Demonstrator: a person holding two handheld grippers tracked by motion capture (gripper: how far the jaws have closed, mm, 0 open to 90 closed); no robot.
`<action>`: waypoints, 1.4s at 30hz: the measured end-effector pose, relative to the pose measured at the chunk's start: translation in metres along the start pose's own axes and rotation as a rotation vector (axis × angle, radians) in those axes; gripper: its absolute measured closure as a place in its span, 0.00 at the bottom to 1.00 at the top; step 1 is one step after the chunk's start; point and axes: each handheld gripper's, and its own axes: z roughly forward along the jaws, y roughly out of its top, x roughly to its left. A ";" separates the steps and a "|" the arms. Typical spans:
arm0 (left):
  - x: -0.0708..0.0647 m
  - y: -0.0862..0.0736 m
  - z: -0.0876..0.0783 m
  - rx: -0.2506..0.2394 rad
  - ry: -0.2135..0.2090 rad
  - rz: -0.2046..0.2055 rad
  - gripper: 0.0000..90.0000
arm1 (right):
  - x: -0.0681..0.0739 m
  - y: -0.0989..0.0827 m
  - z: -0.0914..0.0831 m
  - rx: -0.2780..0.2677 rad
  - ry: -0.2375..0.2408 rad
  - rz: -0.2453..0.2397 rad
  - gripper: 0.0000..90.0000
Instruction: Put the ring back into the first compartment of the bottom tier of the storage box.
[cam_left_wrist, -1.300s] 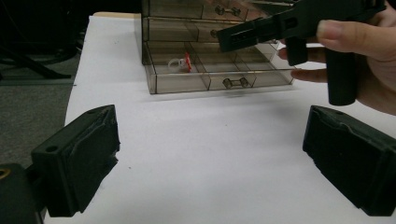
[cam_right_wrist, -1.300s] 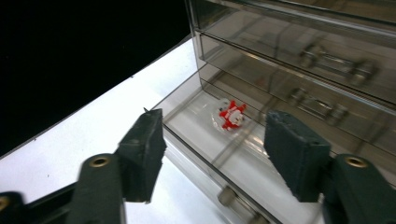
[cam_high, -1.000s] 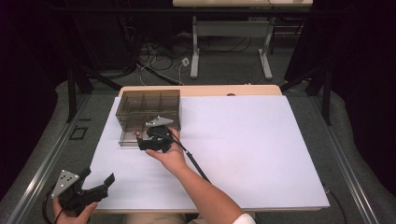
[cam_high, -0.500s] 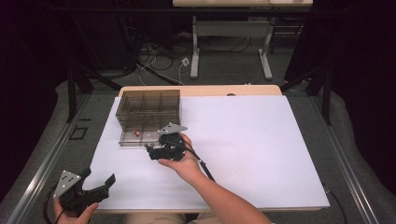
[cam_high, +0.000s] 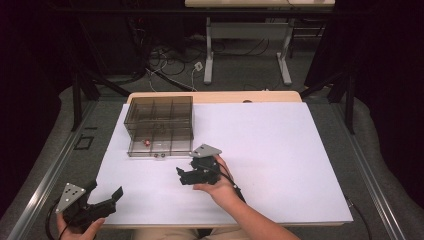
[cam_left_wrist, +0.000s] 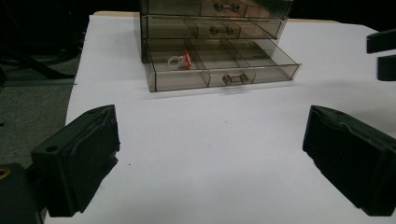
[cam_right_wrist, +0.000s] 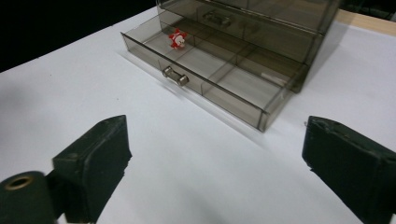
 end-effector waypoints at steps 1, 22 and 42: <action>0.000 0.000 0.000 0.000 0.000 0.001 0.05 | -0.002 -0.002 -0.003 0.000 0.000 0.008 0.03; -0.007 -0.001 0.006 0.021 0.004 0.015 0.05 | -0.050 -0.039 -0.077 -0.038 -0.088 0.097 0.00; -0.005 -0.001 0.006 0.021 0.016 0.006 0.05 | -0.088 -0.068 -0.134 -0.047 -0.198 0.186 0.00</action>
